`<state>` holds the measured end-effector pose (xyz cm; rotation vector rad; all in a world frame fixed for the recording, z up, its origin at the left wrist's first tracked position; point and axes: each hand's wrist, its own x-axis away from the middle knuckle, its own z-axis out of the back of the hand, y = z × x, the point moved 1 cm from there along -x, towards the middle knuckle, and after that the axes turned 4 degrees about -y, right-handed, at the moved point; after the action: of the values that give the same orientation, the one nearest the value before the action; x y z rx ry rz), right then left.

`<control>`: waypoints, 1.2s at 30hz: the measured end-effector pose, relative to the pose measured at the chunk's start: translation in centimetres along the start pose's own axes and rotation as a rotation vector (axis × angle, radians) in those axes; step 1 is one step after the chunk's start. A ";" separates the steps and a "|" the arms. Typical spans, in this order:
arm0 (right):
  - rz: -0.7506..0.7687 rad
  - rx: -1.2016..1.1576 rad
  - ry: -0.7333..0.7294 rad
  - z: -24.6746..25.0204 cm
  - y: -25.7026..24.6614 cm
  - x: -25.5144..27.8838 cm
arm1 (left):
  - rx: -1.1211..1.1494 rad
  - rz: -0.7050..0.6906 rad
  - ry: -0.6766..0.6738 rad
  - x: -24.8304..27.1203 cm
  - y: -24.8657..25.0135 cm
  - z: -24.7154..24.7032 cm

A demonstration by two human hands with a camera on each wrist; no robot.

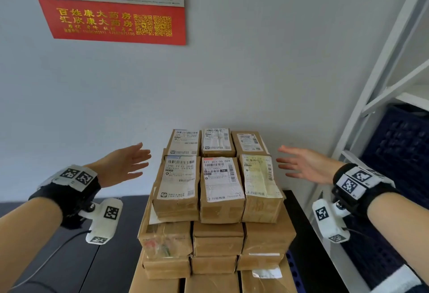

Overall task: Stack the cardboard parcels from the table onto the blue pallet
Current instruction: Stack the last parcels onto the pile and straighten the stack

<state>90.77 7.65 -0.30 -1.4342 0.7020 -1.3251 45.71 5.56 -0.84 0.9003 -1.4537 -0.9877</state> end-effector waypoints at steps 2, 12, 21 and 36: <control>-0.024 0.015 -0.031 0.4 -0.4 -1.8 | 0.003 0.028 0.000 -1.2 0.3 0.4; -0.035 -0.034 -0.190 1.0 -1.1 -7.7 | -0.001 0.110 -0.115 -6.2 1.1 -0.3; 0.001 0.081 -0.278 0.3 -1.9 -8.1 | -0.168 0.077 -0.252 -7.3 1.8 -1.8; -0.017 0.076 -0.206 0.3 -1.8 -7.4 | -0.191 0.060 -0.209 -6.5 1.7 -1.1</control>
<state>89.00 14.97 -1.27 -1.4928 0.4998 -1.1839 47.42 12.14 -1.50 0.6259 -1.5204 -1.1810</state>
